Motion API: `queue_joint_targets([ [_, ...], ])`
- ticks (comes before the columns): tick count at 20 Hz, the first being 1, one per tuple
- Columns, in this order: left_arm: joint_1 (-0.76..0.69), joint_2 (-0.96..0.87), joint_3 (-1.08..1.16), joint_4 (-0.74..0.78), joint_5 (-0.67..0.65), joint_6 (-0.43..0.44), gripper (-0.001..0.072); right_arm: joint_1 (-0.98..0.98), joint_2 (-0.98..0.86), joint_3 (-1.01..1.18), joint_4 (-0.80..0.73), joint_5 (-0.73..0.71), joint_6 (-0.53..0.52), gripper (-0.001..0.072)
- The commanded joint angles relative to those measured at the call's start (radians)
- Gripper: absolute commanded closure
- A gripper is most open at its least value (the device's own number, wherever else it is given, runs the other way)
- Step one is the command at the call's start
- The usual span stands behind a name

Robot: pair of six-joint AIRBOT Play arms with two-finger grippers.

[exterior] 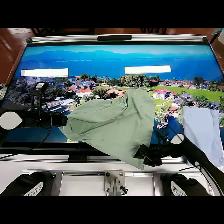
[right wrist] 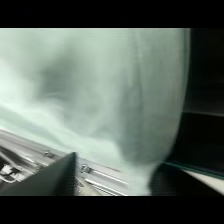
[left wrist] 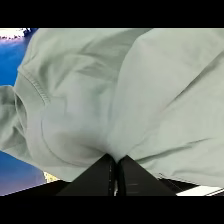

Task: Fold the shirts.

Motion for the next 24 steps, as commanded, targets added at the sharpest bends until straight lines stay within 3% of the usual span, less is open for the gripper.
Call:
queue_joint_targets([
  [1, 0.001, 0.000, 0.001, 0.000, -0.006, 0.000, 0.0671, 0.068, -0.028, 0.008, 0.206, -0.243, -0.024, 0.0487],
  [2, 0.001, 0.000, 0.002, 0.000, -0.006, 0.000, 0.0671, 0.070, -0.028, 0.022, 0.257, -0.249, -0.055, 0.0632],
  [6, 0.001, 0.003, 0.107, 0.095, -0.079, 0.015, 0.0671, 0.070, 0.046, 0.215, 0.284, -0.127, -0.275, 0.0636],
  [8, 0.001, 0.012, 0.260, 0.181, -0.164, 0.077, 0.0672, 0.070, 0.143, 0.396, 0.203, -0.070, -0.305, 0.0636],
  [12, 0.001, 0.056, 0.719, 0.321, -0.214, 0.098, 0.0671, 0.070, 0.356, 0.883, -0.073, -0.158, -0.248, 0.0636],
  [14, 0.000, 0.076, 0.952, 0.325, -0.172, 0.081, 0.0671, 0.070, 0.427, 1.114, -0.270, -0.252, -0.128, 0.0637],
  [16, 0.000, 0.098, 1.130, 0.324, -0.120, 0.002, 0.0671, 0.070, 0.463, 1.300, -0.418, -0.274, -0.026, 0.0636],
  [20, 0.000, 0.175, 1.215, 0.323, -0.124, -0.028, 0.0671, 0.070, 0.486, 1.450, -0.474, -0.268, 0.018, 0.0636],
  [24, 0.000, 0.183, 1.195, 0.335, -0.321, -0.022, 0.0671, 0.070, 0.467, 1.458, -0.536, -0.202, 0.059, 0.0636],
])
